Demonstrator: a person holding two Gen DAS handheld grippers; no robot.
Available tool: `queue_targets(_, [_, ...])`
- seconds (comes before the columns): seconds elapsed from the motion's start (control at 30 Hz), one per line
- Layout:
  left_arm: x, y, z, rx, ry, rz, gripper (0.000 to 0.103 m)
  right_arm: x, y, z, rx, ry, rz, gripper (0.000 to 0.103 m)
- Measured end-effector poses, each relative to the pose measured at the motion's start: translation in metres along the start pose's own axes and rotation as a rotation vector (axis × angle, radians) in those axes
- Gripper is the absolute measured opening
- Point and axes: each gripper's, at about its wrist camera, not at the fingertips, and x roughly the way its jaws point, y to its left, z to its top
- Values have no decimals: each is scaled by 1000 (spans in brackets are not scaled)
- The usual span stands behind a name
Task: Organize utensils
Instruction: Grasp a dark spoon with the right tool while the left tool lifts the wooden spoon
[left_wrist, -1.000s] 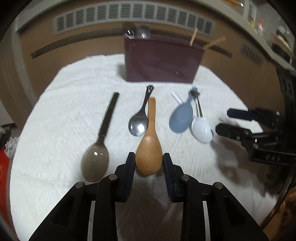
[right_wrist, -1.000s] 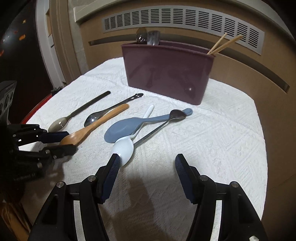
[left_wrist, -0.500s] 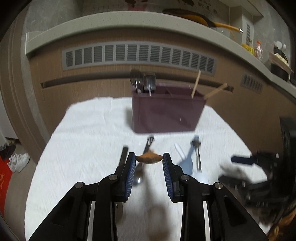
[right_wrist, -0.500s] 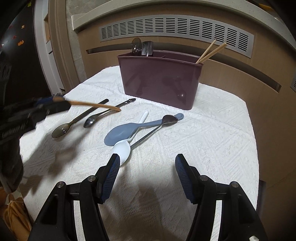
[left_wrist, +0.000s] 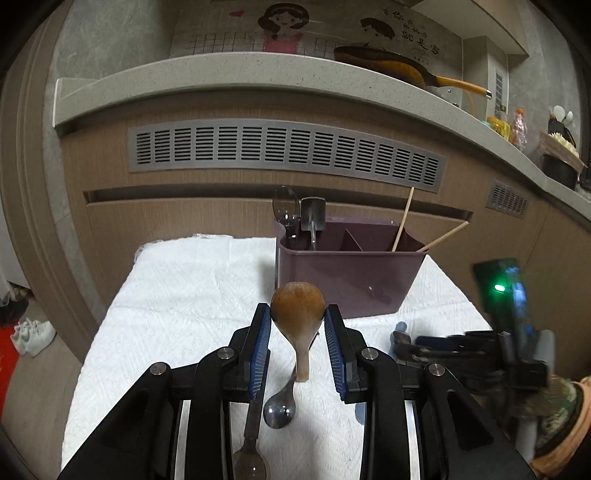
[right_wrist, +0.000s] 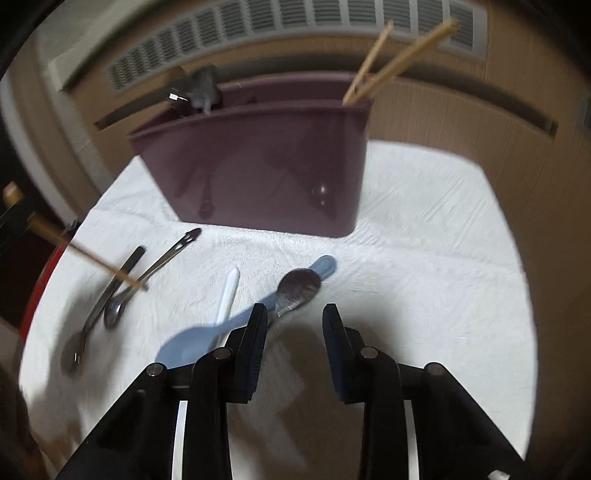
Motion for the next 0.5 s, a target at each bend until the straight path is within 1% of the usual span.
queue_targets(0.03, [0, 2, -1, -9, 1, -5, 31, 6, 2, 2, 15, 9, -13, 30])
queue_targets(0.07, [-1, 4, -2, -14, 0, -8, 31, 7, 4, 5, 23, -4, -30, 30])
queue_targets(0.13, [-2, 5, -2, -22, -1, -12, 31, 14, 9, 12, 29, -10, -101, 31])
queue_targets(0.17, [-4, 6, -3, -25, -3, -12, 31, 17, 12, 15, 27, -2, -119, 35])
queue_targets(0.23, [-8, 9, -4, -37, -3, -13, 31, 25, 17, 17, 15, 26, -148, 35])
queue_targets(0.27, [-9, 9, -4, -39, -3, -13, 31, 26, 20, 18, -4, 22, -171, 35])
queue_targets(0.33, [-12, 9, -5, -39, -5, -12, 31, 26, 26, 17, -41, 20, -192, 29])
queue_targets(0.37, [-12, 9, -5, -37, -3, -12, 31, 23, 28, 15, -52, 18, -186, 23])
queue_targets(0.43, [-15, 8, -7, -35, -1, -13, 31, 13, 26, 12, -54, 12, -137, 21])
queue_targets(0.47, [-16, 8, -6, -35, -1, -13, 31, 8, 26, 11, -52, 3, -116, 6])
queue_targets(0.5, [-18, 7, -7, -35, -1, -14, 31, -1, 25, 9, -64, -13, -102, 5])
